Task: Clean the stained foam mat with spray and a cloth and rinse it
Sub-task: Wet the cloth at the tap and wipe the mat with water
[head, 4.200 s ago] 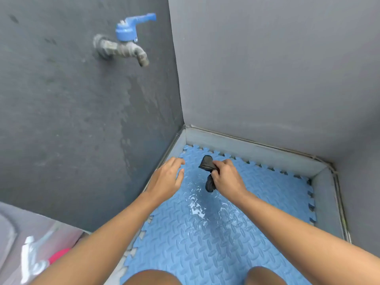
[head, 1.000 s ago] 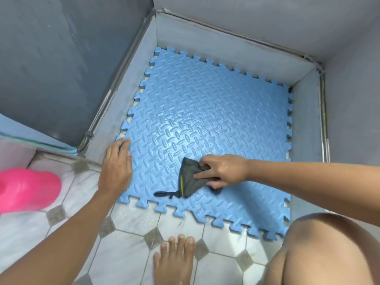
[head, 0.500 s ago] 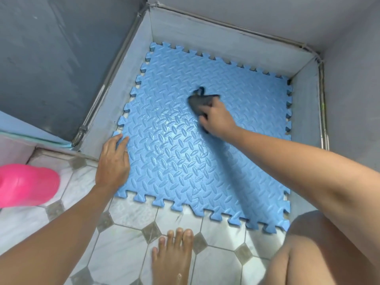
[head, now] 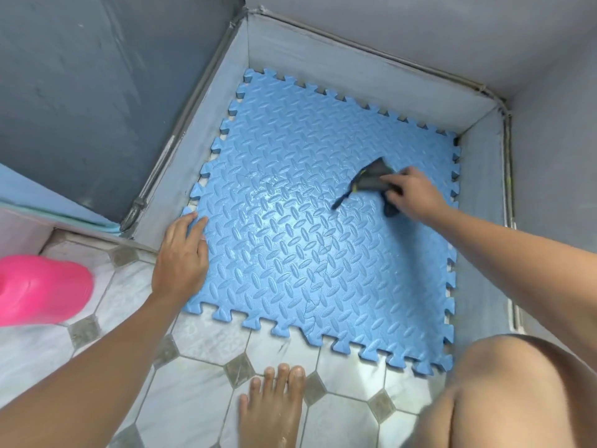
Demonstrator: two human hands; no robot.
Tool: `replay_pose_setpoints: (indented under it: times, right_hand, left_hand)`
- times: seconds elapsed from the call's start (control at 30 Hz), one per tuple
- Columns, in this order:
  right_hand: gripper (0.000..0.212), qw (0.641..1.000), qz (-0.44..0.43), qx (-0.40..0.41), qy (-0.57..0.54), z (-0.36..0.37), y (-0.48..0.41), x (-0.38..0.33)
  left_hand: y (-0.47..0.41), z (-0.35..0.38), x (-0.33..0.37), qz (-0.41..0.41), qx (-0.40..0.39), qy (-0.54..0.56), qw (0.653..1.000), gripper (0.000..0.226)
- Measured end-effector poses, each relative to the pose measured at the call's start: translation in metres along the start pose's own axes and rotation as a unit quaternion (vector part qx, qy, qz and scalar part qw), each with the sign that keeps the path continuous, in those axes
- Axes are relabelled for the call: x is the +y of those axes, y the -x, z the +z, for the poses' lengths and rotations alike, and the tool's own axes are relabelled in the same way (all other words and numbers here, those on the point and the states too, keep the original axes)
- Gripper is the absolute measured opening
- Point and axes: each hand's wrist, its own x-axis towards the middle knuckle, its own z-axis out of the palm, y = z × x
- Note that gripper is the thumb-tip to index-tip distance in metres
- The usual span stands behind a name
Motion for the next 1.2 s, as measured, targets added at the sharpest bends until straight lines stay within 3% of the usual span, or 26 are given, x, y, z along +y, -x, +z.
replay_pose_setpoints:
  times: [0.07,0.1,0.13,0.2,0.27,0.37,0.43,0.47,0.5,0.57,0.63,0.7,0.8,0.9,1.0,1.2]
  right_hand:
    - [0.049,0.978,0.203,0.036,-0.043,-0.003,-0.011,0.033]
    - [0.049,0.968,0.243,0.025,-0.053,-0.002,-0.008,0.036]
    - [0.044,0.973,0.228,0.003,-0.042,-0.002,0.000,0.030]
    - [0.037,0.995,0.087,-0.030,-0.023,-0.002,0.028,0.007]
    - [0.037,0.990,-0.116,-0.073,-0.020,-0.003,0.065,-0.018]
    - [0.033,0.905,-0.377,-0.196,0.002,0.003,0.122,-0.050]
    - [0.034,0.841,-0.461,-0.279,0.043,0.003,0.146,-0.060]
    - [0.035,0.828,-0.474,-0.296,0.057,0.002,0.147,-0.057]
    - [0.036,0.833,-0.467,-0.291,0.061,0.001,0.143,-0.049]
    - [0.039,0.884,-0.384,-0.263,0.051,-0.002,0.116,-0.025]
    - [0.041,0.955,-0.227,-0.188,0.031,-0.008,0.083,-0.002]
    - [0.043,0.994,-0.015,-0.106,-0.007,-0.011,0.054,0.022]
    - [0.044,0.965,0.255,-0.012,-0.056,-0.010,0.031,0.056]
    - [0.050,0.910,0.405,-0.005,-0.083,-0.006,-0.005,0.051]
    - [0.054,0.909,0.404,0.005,-0.098,-0.006,-0.065,-0.005]
    - [0.039,0.982,0.142,0.004,-0.127,0.009,-0.129,-0.169]
  left_hand:
    - [0.001,0.000,0.001,0.001,-0.002,0.000,1.000,0.038]
    - [0.001,0.000,0.001,-0.001,-0.002,-0.001,1.000,0.038]
    - [0.001,0.000,0.001,-0.004,-0.003,-0.001,1.000,0.037]
    - [0.000,-0.002,0.002,-0.005,0.001,-0.001,1.000,0.037]
    - [0.001,-0.001,0.004,-0.005,0.000,-0.004,1.000,0.037]
    - [0.000,0.000,0.002,-0.005,0.001,-0.009,1.000,0.037]
    - [0.003,0.000,0.000,-0.003,0.003,-0.010,1.000,0.038]
    - [0.007,0.000,-0.002,-0.001,0.004,-0.016,1.000,0.038]
    - [0.009,0.001,-0.002,0.000,0.006,-0.018,1.000,0.038]
    - [0.005,-0.001,-0.006,0.006,0.006,-0.017,1.000,0.038]
    - [-0.003,-0.008,-0.013,-0.002,0.016,-0.030,0.999,0.038]
    - [-0.010,-0.013,-0.019,-0.006,0.025,-0.034,0.999,0.038]
    - [-0.003,-0.004,-0.009,-0.002,0.020,-0.039,0.999,0.039]
    - [0.002,0.006,0.005,0.012,0.010,-0.038,0.999,0.044]
    - [0.000,0.005,0.003,0.004,0.008,-0.034,0.999,0.044]
    - [0.000,0.002,0.000,-0.012,-0.012,-0.013,1.000,0.045]
